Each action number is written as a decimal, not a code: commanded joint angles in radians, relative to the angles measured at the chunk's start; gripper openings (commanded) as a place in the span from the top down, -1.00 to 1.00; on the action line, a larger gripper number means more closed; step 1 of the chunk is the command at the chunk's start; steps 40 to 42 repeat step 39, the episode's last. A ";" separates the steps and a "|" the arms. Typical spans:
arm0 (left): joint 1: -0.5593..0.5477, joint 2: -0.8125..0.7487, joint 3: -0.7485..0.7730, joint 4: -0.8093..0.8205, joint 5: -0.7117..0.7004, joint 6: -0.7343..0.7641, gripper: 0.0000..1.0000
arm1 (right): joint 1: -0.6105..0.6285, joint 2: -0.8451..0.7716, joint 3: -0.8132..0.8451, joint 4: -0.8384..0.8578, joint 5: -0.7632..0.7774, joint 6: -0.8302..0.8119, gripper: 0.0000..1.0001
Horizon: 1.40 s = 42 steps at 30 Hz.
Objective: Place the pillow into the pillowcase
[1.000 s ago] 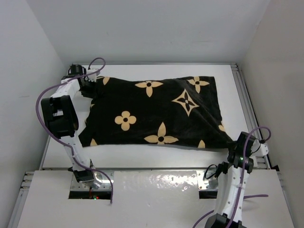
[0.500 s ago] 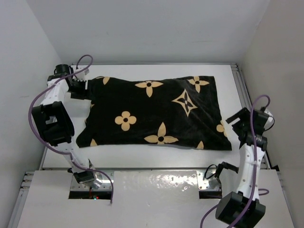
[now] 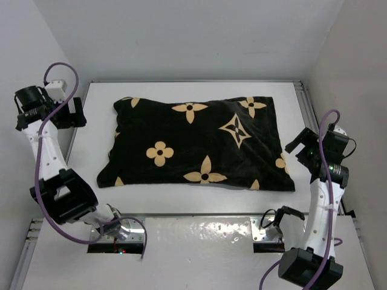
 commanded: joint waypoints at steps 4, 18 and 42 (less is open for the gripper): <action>0.020 -0.103 -0.111 0.003 -0.037 0.000 -0.99 | 0.027 -0.033 0.037 -0.031 -0.001 0.001 -0.98; 0.021 -0.220 -0.168 -0.006 -0.069 0.006 -0.99 | 0.064 -0.065 0.020 -0.080 0.031 0.009 -0.98; 0.020 -0.246 -0.186 -0.008 -0.065 0.035 -0.99 | 0.124 -0.090 0.011 -0.019 0.105 0.121 -0.98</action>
